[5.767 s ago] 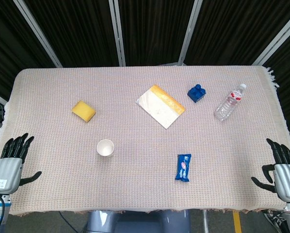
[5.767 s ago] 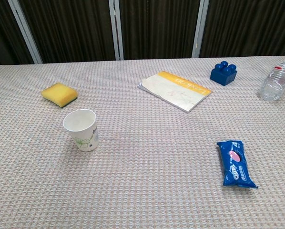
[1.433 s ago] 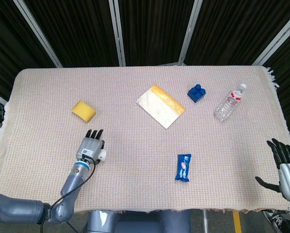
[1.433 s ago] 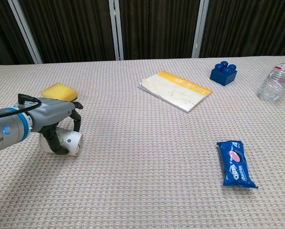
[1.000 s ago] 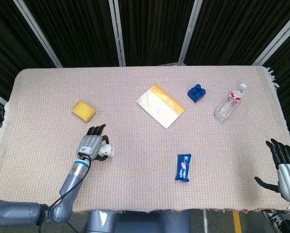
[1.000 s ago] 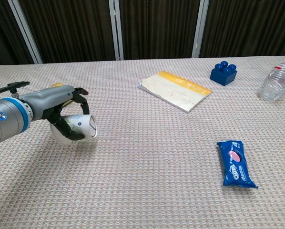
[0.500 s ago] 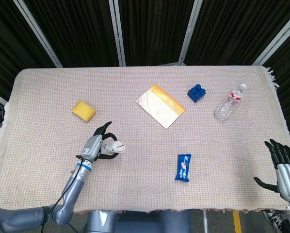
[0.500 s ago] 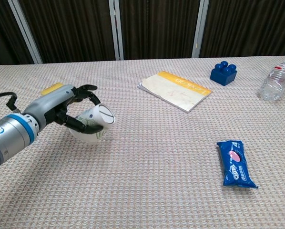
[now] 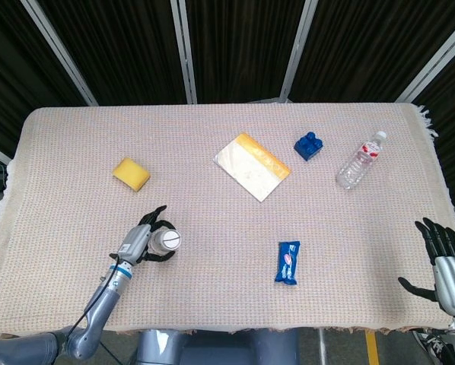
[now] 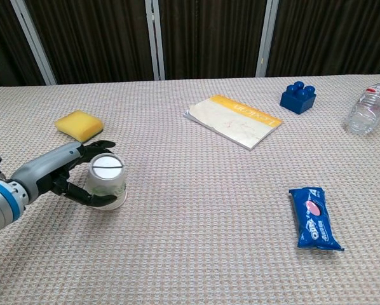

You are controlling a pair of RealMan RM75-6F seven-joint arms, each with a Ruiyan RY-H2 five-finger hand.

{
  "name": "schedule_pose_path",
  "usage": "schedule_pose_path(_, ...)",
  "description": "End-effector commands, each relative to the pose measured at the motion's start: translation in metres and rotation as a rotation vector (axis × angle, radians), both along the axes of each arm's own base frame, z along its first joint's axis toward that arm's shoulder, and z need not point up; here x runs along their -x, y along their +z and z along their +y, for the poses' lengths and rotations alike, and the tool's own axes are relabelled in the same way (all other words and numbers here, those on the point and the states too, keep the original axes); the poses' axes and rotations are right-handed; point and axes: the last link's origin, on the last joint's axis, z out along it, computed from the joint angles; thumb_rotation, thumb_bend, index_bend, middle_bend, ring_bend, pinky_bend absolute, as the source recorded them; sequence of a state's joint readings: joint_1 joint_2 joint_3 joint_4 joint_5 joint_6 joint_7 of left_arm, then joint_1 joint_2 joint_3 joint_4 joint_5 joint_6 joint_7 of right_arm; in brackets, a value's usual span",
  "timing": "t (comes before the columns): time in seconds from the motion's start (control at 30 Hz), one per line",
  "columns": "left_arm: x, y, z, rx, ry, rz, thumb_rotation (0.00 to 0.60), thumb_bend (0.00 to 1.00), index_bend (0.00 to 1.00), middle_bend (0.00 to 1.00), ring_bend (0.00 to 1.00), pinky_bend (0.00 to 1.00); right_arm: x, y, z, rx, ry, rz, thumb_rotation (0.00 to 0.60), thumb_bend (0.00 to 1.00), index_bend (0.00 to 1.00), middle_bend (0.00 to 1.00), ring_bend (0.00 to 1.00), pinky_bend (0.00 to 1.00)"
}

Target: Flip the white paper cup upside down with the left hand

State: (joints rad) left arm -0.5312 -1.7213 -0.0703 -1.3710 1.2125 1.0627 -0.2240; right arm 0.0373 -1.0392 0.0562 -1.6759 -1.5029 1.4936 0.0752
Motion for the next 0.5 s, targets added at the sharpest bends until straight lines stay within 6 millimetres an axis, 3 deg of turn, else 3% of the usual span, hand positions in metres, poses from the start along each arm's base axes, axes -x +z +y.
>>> schedule_pose_path(0.03, 0.010, 0.009, -0.003, -0.002, 0.007, 0.006, 0.600, 0.17, 0.23, 0.00, 0.00, 0.00, 0.000, 0.000, 0.000, -0.001, 0.000, 0.002, 0.600, 0.05, 0.00, 0.00, 0.00, 0.00)
schedule_pose_path(0.37, 0.027, 0.031, -0.007, -0.013, 0.025, 0.013, 0.600, 0.17, 0.01, 0.00, 0.00, 0.00, -0.001, -0.002, 0.001, -0.006, 0.001, 0.007, 0.600, 0.04, 0.00, 0.00, 0.00, 0.00)
schedule_pose_path(0.5, 0.030, 0.066, -0.010, -0.155, -0.053, 0.063, 0.600, 0.17, 0.00, 0.00, 0.00, 0.00, 0.000, -0.003, 0.001, -0.007, 0.001, 0.014, 0.600, 0.04, 0.00, 0.00, 0.00, 0.00)
